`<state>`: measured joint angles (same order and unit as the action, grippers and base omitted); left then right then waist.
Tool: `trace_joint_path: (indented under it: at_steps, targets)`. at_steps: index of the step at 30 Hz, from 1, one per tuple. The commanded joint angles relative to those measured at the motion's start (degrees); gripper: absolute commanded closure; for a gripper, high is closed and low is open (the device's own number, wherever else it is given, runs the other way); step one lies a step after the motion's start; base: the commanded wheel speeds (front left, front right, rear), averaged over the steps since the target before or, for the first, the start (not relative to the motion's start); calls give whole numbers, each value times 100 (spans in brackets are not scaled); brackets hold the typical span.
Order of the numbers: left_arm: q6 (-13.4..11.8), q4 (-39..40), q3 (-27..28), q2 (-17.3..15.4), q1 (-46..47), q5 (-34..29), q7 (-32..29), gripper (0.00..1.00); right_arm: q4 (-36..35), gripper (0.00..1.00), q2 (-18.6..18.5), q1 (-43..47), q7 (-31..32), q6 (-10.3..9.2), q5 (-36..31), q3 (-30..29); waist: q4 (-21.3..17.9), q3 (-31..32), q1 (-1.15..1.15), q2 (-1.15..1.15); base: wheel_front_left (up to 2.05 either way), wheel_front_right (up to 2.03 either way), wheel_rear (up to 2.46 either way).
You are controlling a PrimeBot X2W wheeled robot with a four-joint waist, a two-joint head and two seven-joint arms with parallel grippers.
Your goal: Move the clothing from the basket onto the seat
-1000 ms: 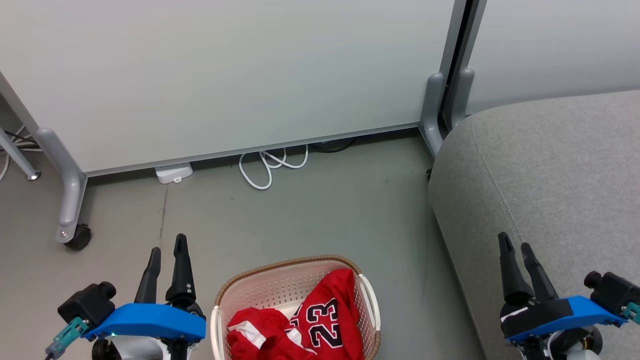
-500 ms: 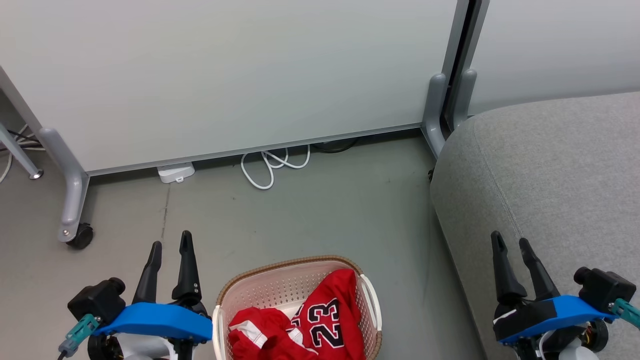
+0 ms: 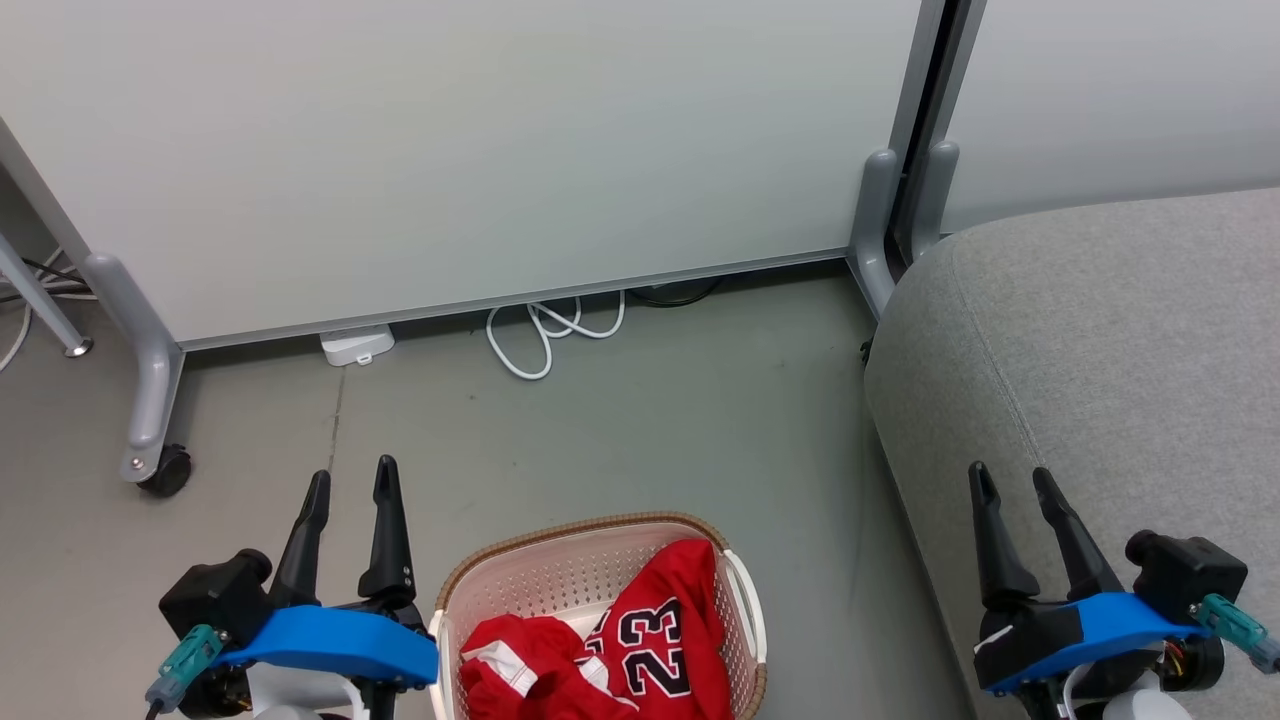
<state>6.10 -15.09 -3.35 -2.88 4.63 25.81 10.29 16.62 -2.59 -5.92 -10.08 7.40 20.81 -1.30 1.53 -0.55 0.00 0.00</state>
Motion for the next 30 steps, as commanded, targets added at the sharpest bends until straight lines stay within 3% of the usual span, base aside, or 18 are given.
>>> trace_joint_path:
  at_steps: [1,30]
  targets:
    - [18,30,-23,-1,83,-127,62,0,-26,0,-39,-113,-41,11,-127,15,2,-1,0,0,0,0,0]
    - [-15,-284,-98,0,159,-970,403,0,20,0,-43,-163,-326,9,-1403,132,51,-19,0,0,0,0,0]
